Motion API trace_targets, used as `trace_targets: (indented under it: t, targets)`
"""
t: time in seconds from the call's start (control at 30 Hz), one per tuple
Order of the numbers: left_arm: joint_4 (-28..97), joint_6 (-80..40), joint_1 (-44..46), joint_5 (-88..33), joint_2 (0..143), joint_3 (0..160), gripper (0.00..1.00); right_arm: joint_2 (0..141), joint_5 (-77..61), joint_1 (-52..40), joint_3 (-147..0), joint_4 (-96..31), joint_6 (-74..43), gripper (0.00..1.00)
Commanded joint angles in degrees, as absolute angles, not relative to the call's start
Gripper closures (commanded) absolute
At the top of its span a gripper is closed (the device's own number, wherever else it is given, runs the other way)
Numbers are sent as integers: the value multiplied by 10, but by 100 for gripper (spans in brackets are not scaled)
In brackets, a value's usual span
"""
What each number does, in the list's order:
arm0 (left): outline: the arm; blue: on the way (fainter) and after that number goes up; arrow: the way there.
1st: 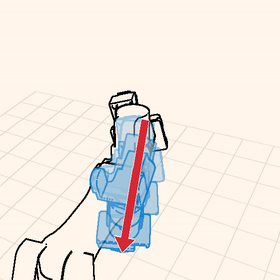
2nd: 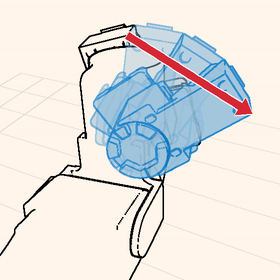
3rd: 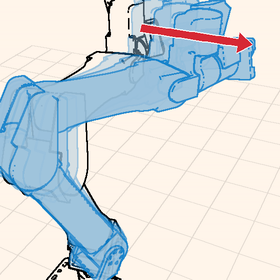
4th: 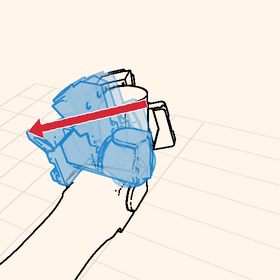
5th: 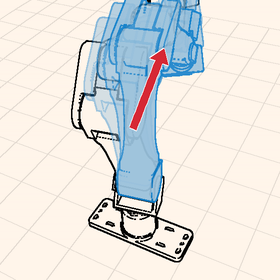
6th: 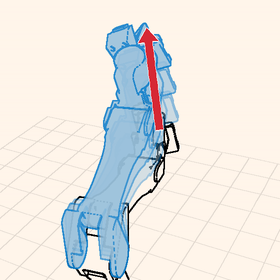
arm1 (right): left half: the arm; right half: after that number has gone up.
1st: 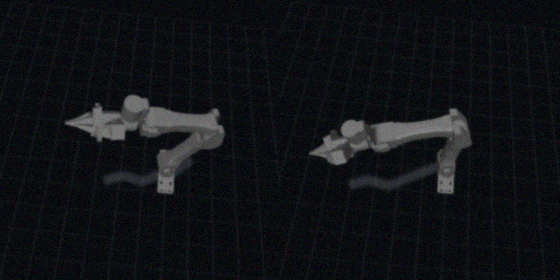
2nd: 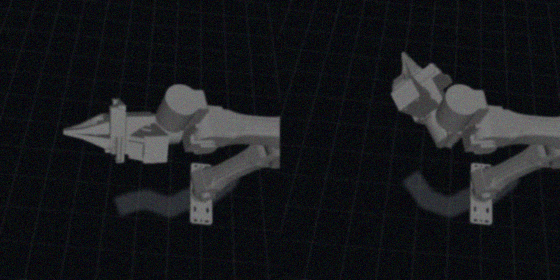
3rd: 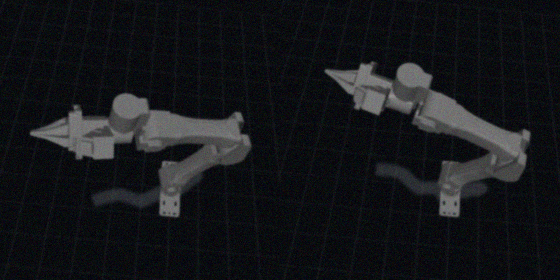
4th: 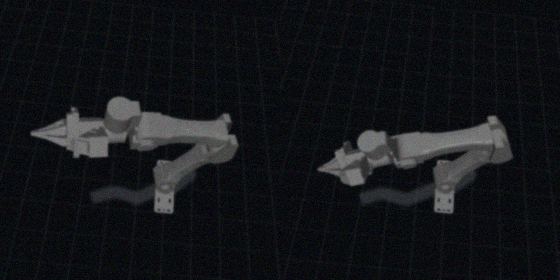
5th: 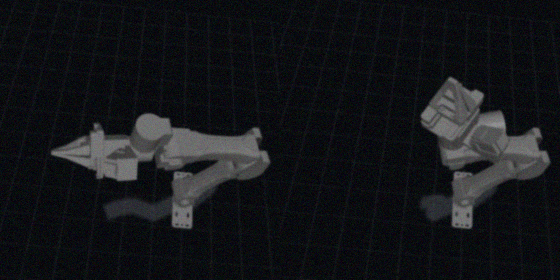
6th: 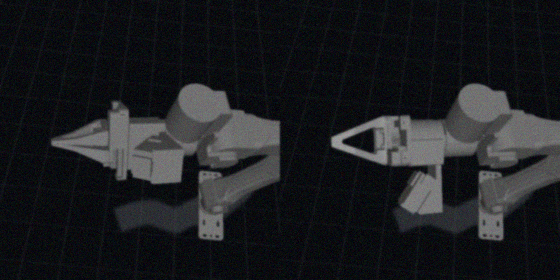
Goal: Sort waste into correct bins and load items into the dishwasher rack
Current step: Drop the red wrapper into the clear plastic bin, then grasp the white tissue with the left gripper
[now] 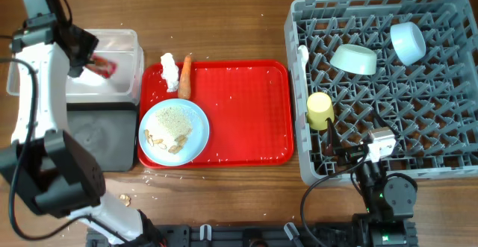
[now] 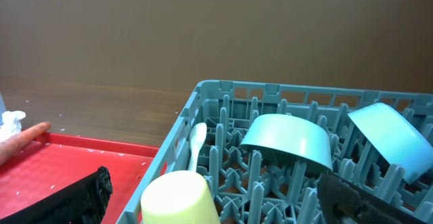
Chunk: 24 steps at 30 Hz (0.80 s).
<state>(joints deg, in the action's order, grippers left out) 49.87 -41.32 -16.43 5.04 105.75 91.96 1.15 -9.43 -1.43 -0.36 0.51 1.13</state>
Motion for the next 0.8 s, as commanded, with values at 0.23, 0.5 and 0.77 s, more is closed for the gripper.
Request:
trace_targets:
  t: [0.23, 0.5, 0.77]
  targets:
    - [538, -297, -57, -42, 1013, 943, 30, 6, -106, -11, -3, 9, 0, 0]
    - [496, -229, 97, 144, 1132, 915, 33, 6, -106, -11, -3, 9, 0, 0]
    - [471, -261, 88, 129, 1226, 915, 52, 6, -105, -11, -3, 9, 0, 0]
